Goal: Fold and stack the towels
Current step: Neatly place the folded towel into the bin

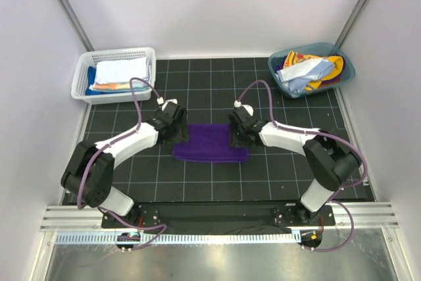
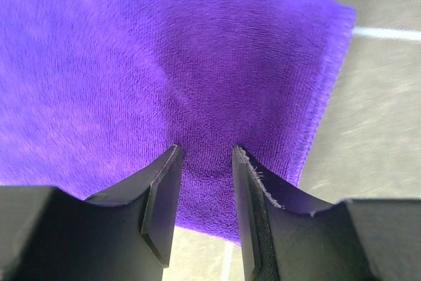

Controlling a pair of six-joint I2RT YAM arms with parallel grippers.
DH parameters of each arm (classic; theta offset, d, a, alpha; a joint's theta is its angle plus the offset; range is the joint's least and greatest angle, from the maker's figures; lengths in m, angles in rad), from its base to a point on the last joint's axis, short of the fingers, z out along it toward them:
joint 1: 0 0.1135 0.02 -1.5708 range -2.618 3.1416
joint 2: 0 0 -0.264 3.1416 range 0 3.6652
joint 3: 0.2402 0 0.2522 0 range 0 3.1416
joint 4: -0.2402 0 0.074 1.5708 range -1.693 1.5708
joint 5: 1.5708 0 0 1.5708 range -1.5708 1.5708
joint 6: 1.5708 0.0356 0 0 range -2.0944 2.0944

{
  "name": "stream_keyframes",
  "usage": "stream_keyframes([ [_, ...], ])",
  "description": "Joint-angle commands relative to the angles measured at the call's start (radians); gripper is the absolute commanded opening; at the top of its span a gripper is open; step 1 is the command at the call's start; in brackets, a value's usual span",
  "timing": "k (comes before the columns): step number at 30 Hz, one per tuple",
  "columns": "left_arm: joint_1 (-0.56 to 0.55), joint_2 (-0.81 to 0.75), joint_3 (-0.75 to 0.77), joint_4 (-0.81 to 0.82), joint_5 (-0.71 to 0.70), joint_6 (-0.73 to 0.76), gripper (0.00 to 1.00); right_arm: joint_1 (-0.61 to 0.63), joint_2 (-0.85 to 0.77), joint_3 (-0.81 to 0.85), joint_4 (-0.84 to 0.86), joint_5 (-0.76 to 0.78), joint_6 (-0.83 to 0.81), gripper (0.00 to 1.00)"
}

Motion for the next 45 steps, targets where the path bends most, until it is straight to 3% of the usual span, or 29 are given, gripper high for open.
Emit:
stream_keyframes([
  [1,0.043,-0.017,0.043,0.0,-0.015,0.03,0.68,-0.09,-0.017,-0.067,0.001,0.042,-0.05,0.44],
  [8,0.071,0.035,0.08,0.038,0.109,0.053,0.7,-0.143,-0.017,-0.053,-0.001,0.005,-0.094,0.44],
  [15,0.082,0.06,0.011,0.118,0.264,0.009,0.68,-0.152,-0.008,-0.059,0.022,-0.029,-0.104,0.44],
  [28,0.098,0.161,-0.037,0.196,0.32,-0.034,0.59,-0.153,-0.024,-0.082,0.039,-0.058,-0.108,0.44],
  [37,0.095,0.232,-0.015,0.136,0.257,-0.06,0.41,-0.153,-0.057,-0.084,0.03,-0.061,-0.114,0.44],
  [41,0.083,0.239,-0.003,0.116,0.237,-0.056,0.22,-0.156,-0.073,-0.072,0.016,-0.067,-0.117,0.44],
  [45,0.056,0.249,0.089,0.034,0.113,-0.022,0.02,-0.155,-0.097,-0.055,-0.007,-0.065,-0.125,0.45],
])
